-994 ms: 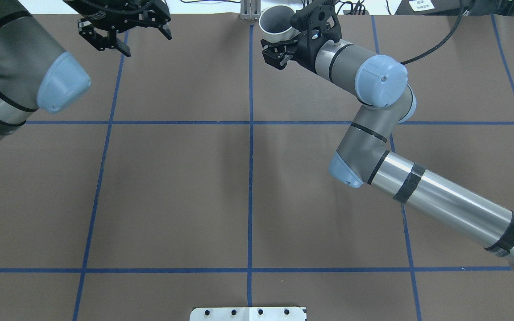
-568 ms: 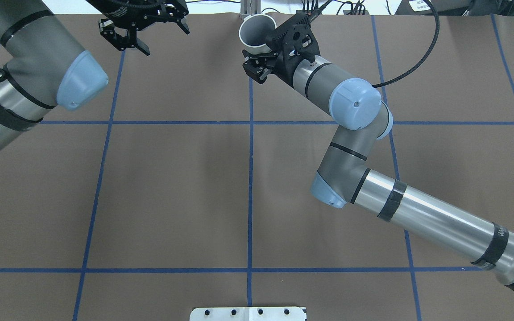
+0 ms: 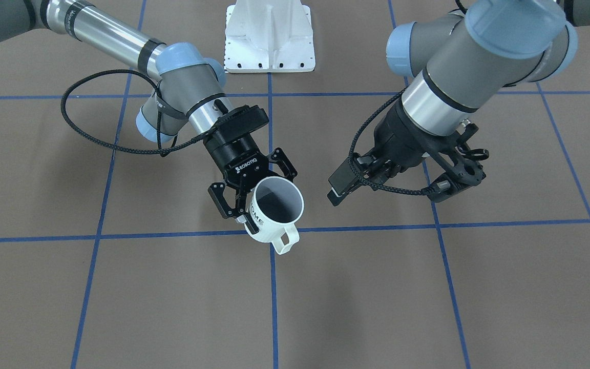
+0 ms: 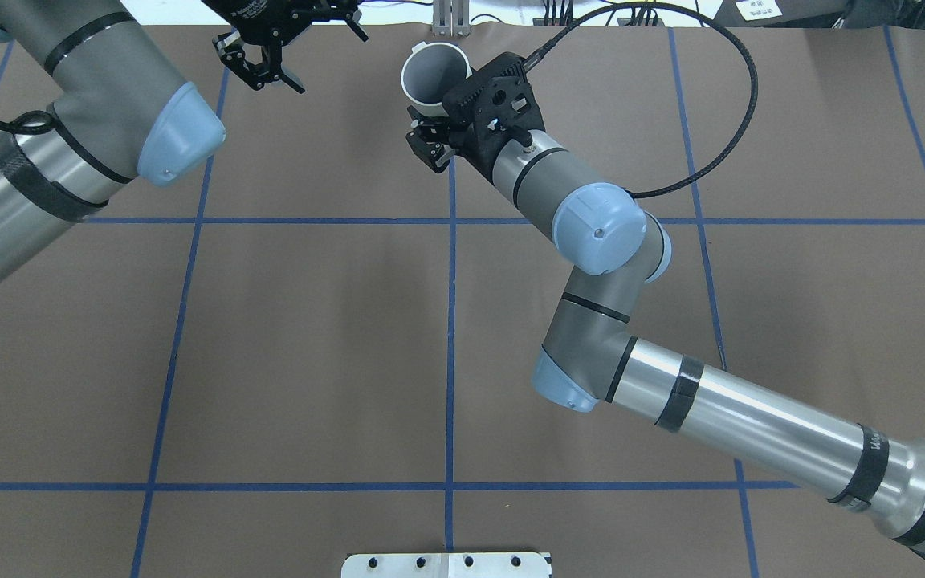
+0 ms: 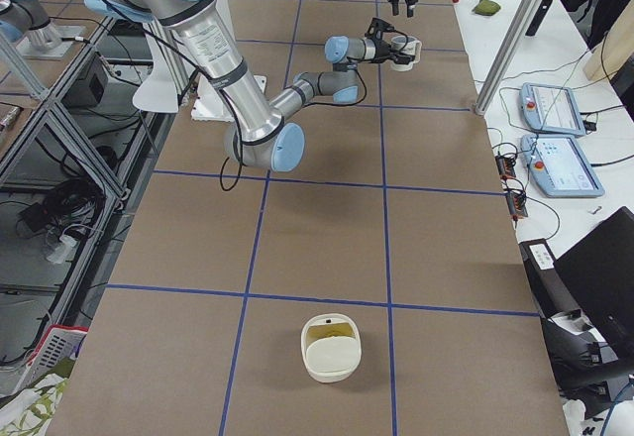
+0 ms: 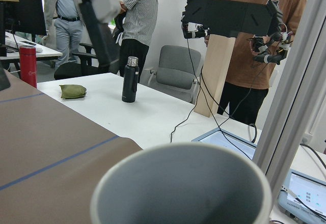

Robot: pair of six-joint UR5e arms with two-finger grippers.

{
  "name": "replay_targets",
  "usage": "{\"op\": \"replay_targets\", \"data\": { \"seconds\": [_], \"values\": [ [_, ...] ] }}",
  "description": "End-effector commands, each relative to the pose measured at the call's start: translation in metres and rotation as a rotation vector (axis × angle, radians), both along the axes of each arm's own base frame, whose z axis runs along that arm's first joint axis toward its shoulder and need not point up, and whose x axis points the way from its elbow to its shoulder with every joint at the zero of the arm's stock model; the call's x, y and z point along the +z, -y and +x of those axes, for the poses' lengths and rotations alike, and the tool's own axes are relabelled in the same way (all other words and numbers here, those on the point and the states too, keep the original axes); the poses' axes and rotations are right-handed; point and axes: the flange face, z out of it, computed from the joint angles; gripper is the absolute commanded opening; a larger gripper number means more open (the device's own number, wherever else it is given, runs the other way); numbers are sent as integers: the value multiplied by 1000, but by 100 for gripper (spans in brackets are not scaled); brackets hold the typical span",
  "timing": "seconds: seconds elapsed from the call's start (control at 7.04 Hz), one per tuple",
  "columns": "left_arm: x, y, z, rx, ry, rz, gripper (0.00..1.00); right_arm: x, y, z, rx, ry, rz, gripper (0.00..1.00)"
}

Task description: Left arm hands cup to right arm to dump lemon

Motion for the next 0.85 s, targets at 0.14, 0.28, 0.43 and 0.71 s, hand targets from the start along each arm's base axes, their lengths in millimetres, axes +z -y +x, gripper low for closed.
{"op": "replay_targets", "data": {
  "seconds": [0.14, 0.28, 0.43, 0.71],
  "values": [
    [-11, -3, 11, -70, -20, -86, 93, 1, -23, -19, 119, -5, -25, 29],
    [-12, -7, 20, -82, -9, -56, 93, 0, -24, -20, 110, -6, -24, 29],
    [-15, -16, 39, -88, -17, -10, 93, -1, -26, -22, 106, -7, -22, 29],
    [-22, -27, 46, -42, -20, 68, 93, -2, -27, -23, 91, -6, -19, 29]
  ]
}}
